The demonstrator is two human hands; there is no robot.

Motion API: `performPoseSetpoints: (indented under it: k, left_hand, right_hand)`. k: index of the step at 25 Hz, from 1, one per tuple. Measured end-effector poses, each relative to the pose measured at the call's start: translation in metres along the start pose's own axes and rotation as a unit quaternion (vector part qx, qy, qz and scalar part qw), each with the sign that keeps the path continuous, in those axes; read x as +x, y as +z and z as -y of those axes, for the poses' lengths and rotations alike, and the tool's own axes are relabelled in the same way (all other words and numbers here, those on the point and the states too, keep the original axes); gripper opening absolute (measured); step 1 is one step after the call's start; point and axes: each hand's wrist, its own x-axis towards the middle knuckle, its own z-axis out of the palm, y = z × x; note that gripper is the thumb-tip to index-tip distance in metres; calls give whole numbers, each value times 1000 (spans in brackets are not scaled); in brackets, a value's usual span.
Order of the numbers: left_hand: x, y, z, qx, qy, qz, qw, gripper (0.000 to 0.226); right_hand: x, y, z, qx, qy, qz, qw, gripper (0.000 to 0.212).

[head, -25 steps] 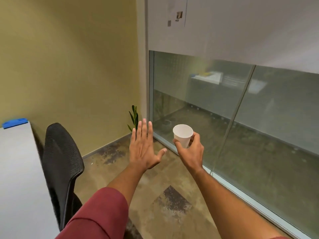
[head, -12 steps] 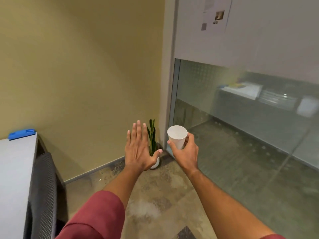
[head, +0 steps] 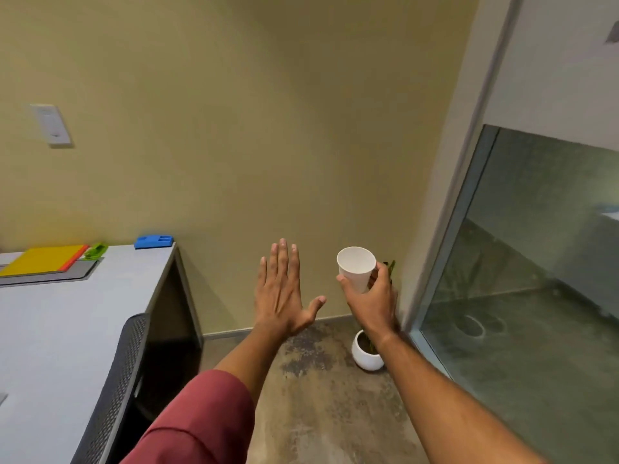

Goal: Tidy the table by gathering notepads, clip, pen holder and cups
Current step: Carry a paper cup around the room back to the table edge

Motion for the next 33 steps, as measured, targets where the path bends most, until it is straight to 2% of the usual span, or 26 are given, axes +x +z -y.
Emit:
performPoseSetpoints:
  k: [6, 17, 25, 33]
  left_hand:
    - [78, 28, 32, 37, -101, -5, 994, 111]
    - [143, 63, 155, 125, -253, 1, 959, 110]
    - [193, 88, 279, 139, -348, -9, 927, 110]
    - [182, 94, 372, 165, -454, 7, 875, 111]
  right_hand:
    - [97, 79, -7, 26, -42, 107, 993, 67]
    - [166, 258, 6, 78, -81, 260, 959, 65]
    - [199, 421, 37, 108, -110, 360, 920, 61]
    - [177, 543, 63, 148, -118, 487, 853, 63]
